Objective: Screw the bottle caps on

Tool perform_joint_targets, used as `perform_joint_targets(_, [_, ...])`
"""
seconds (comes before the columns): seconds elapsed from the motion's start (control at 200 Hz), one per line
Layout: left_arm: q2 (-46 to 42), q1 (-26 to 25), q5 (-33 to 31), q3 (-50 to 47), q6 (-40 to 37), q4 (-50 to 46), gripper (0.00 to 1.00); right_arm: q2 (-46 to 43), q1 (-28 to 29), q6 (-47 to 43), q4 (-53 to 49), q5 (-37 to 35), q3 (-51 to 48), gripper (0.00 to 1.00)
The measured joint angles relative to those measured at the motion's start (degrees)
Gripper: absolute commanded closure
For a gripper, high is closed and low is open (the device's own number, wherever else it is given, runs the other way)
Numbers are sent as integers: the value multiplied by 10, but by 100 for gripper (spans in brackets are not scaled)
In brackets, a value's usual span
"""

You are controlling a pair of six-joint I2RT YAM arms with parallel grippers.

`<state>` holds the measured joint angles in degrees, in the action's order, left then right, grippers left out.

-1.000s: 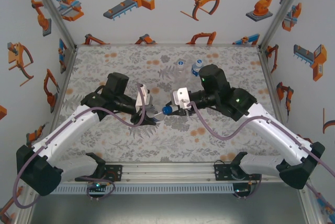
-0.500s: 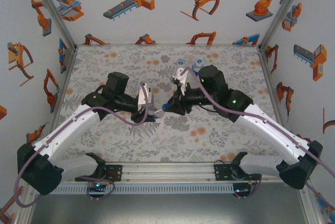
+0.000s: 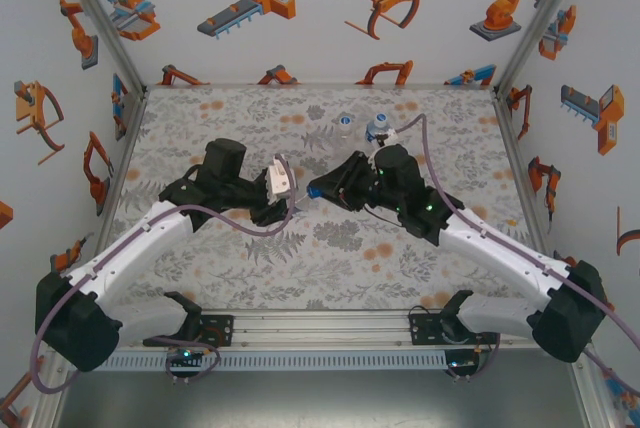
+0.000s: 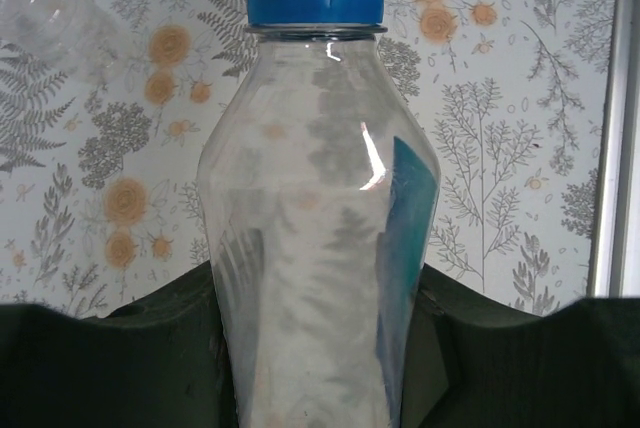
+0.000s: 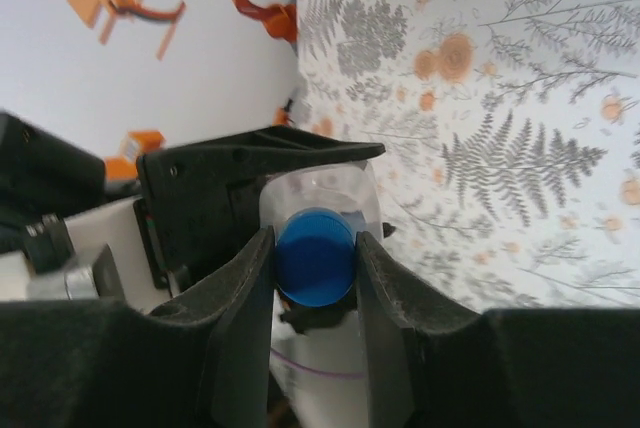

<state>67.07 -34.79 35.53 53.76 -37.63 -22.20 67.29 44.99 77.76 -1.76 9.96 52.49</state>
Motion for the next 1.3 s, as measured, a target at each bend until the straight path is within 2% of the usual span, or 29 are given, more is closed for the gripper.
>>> perform_joint_targets(0.115, [0,0,-2,0,0,13,100,0,-11,-7,7,14,2,56])
perform_joint_targets(0.27, [-2,-5,33,1,-1,35,100,-2,-27,-102,-2,51,26,44])
perform_joint_targets(0.391, [-3,-5,55,1,-4,31,100,-23,-46,-223,-14,79,45,44])
perform_joint_targets(0.531, [-3,-5,78,6,-12,7,100,-68,-54,-411,-14,125,57,43])
perform_joint_targets(0.781, [-6,-5,136,17,-40,-48,100,-81,-54,-808,-98,296,129,43])
perform_joint_targets(0.911, [-6,-5,161,18,-51,-69,100,-68,-54,-976,-167,372,155,43])
perform_joint_targets(1.081, [-6,-5,178,24,-57,-87,100,-47,-39,-1095,-224,402,155,43])
perform_joint_targets(1.297, [-6,-5,186,26,-60,-92,100,-41,-20,-1143,-231,401,137,47])
